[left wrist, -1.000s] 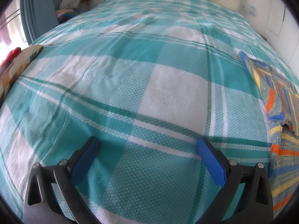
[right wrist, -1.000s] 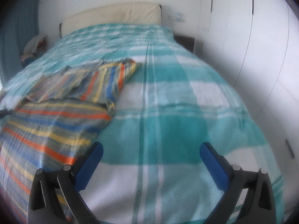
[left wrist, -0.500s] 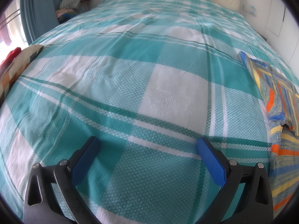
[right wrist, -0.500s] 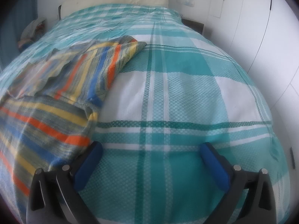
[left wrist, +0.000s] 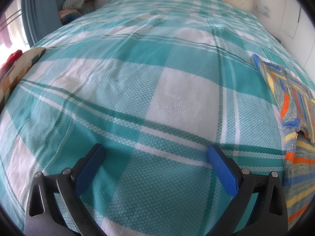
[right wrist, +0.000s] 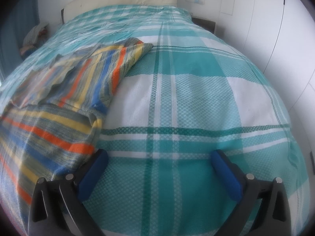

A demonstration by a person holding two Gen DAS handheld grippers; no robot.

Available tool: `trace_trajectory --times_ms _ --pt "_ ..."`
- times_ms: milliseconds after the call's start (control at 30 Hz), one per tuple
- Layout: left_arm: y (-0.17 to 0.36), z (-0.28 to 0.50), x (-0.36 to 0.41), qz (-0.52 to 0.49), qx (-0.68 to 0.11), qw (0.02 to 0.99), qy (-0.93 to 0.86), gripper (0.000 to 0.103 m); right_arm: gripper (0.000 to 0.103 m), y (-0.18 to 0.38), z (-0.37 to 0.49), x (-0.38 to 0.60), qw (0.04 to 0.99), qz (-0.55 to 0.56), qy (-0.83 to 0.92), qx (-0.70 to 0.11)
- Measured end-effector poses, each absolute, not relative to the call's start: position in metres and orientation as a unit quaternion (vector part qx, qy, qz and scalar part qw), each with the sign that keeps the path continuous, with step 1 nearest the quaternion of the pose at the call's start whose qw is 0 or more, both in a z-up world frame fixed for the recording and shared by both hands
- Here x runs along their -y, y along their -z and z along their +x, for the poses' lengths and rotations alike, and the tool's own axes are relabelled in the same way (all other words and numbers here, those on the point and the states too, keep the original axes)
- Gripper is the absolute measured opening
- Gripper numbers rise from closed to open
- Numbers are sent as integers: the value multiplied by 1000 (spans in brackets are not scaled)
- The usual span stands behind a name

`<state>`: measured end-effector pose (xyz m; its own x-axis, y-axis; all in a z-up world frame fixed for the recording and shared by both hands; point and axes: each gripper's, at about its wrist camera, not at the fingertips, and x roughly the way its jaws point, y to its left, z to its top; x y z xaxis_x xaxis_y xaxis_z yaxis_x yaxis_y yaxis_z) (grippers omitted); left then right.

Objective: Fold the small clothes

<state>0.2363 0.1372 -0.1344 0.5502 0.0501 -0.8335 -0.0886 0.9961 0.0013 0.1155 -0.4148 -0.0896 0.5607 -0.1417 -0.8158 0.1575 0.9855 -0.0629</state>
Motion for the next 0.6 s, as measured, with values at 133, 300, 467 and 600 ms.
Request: trace_trajectory --times_ms 133,300,467,600 --pt "134 236 -137 -20 -473 880 -39 103 103 90 117 413 883 9 85 -461" --pt "134 236 -137 -21 -473 880 -39 103 103 90 117 413 883 9 85 -461" --pt "134 236 -137 -21 -473 880 -39 103 103 90 117 414 883 9 85 -461" --pt "134 237 -137 -21 -473 880 -39 103 103 91 117 413 883 9 85 -461"
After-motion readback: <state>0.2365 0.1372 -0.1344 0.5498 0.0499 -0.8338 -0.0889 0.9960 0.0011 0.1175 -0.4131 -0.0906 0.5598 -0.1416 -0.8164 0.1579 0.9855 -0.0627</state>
